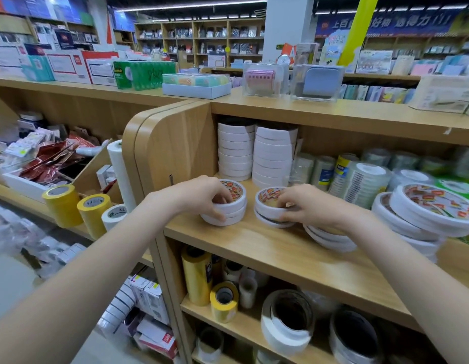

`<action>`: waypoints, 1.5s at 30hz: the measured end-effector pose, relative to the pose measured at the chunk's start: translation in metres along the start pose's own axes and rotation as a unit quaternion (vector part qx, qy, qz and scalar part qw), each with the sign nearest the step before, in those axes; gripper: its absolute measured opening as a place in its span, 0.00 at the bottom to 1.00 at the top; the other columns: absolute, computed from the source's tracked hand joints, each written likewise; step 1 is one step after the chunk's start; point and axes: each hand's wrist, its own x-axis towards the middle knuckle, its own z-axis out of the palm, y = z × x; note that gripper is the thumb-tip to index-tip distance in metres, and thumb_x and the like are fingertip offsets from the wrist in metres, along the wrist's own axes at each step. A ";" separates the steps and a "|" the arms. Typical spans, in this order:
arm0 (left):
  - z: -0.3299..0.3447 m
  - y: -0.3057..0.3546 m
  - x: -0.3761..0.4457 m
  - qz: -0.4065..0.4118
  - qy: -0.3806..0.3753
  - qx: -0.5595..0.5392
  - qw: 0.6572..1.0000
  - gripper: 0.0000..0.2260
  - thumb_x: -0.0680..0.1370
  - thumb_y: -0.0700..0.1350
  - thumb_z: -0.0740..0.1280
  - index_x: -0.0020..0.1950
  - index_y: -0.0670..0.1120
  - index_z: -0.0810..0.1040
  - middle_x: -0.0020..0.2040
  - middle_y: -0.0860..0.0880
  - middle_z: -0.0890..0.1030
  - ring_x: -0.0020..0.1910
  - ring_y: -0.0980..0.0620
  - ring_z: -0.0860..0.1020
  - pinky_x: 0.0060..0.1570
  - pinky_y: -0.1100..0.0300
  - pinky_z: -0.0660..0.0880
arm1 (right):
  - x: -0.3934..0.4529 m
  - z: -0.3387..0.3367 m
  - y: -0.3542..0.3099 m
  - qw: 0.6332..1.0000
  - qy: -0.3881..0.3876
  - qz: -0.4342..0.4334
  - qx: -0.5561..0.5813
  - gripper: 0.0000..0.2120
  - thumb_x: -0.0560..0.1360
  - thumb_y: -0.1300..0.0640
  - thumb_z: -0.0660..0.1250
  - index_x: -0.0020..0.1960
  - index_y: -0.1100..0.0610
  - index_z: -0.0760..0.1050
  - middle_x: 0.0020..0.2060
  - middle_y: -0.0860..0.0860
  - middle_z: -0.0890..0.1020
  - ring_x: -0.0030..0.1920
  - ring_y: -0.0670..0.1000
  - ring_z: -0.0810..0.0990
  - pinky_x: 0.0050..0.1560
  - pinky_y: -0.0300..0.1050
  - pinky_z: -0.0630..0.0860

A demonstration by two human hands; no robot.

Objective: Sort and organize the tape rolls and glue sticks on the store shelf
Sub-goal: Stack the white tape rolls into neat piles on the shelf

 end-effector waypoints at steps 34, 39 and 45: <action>0.064 -0.011 0.040 -0.086 0.326 -0.164 0.927 0.23 0.79 0.41 0.62 0.73 0.43 0.61 0.76 0.39 0.48 0.76 0.44 0.44 0.71 0.56 0.45 | 0.027 0.017 0.014 0.980 0.097 0.129 0.117 0.39 0.63 0.48 0.77 0.69 0.50 0.62 0.61 0.51 0.72 0.61 0.51 0.71 0.63 0.47 0.69; 0.067 -0.011 0.042 -0.096 0.304 -0.147 0.937 0.24 0.80 0.47 0.60 0.74 0.44 0.59 0.77 0.41 0.47 0.76 0.45 0.42 0.72 0.53 0.43 | 0.032 0.020 0.013 0.963 0.106 0.161 0.187 0.42 0.61 0.51 0.79 0.69 0.47 0.61 0.57 0.50 0.75 0.54 0.49 0.75 0.59 0.49 0.75; 0.065 -0.014 0.036 -0.086 0.369 -0.181 0.907 0.12 0.79 0.46 0.63 0.58 0.40 0.75 0.73 0.42 0.61 0.73 0.46 0.57 0.69 0.56 0.57 | 0.035 0.021 0.012 0.967 0.092 0.160 0.175 0.27 0.63 0.44 0.75 0.59 0.45 0.73 0.56 0.50 0.77 0.57 0.50 0.74 0.55 0.46 0.73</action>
